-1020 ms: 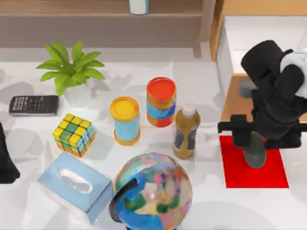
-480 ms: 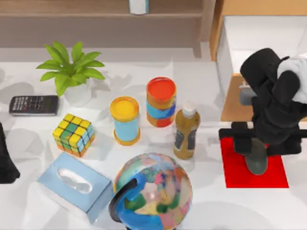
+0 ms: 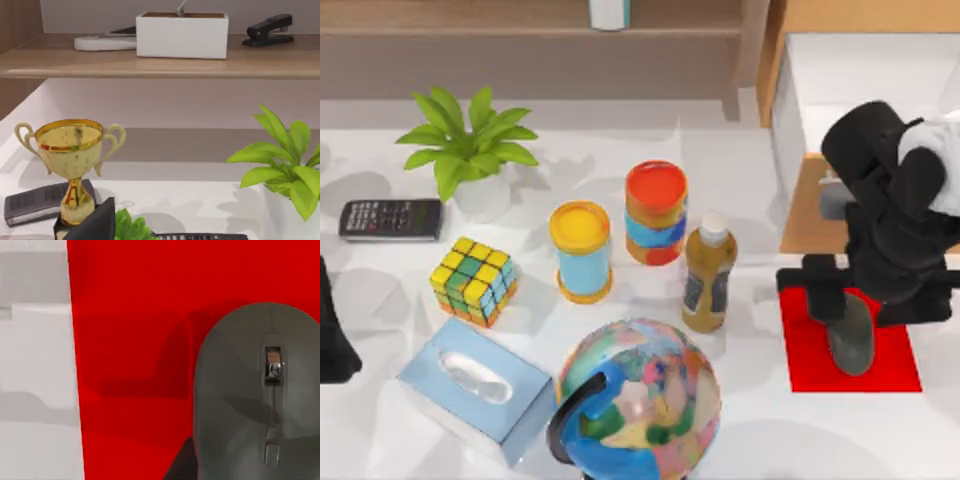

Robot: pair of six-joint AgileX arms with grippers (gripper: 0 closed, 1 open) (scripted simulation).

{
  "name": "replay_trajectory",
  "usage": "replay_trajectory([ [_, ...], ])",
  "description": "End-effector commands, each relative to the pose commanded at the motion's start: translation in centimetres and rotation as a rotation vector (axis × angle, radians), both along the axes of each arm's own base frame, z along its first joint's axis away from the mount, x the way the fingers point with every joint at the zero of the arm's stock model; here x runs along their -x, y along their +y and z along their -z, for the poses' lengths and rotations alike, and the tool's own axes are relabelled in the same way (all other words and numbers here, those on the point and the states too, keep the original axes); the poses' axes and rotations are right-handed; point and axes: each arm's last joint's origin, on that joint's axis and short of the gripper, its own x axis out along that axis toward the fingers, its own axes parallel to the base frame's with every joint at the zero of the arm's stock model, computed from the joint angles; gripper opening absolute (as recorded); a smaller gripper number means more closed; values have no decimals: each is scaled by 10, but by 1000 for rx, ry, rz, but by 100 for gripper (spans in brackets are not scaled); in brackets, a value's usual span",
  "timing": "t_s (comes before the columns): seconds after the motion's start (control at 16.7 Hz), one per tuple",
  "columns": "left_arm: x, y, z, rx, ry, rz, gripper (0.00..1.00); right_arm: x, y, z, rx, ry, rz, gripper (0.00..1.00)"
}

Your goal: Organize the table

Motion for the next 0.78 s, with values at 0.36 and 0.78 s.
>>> replay_trajectory([
  [0.36, 0, 0, 0, 0, 0, 0, 100, 0, 0, 0, 0, 0, 0, 100],
  [0.78, 0, 0, 0, 0, 0, 0, 100, 0, 0, 0, 0, -1, -1, 100],
])
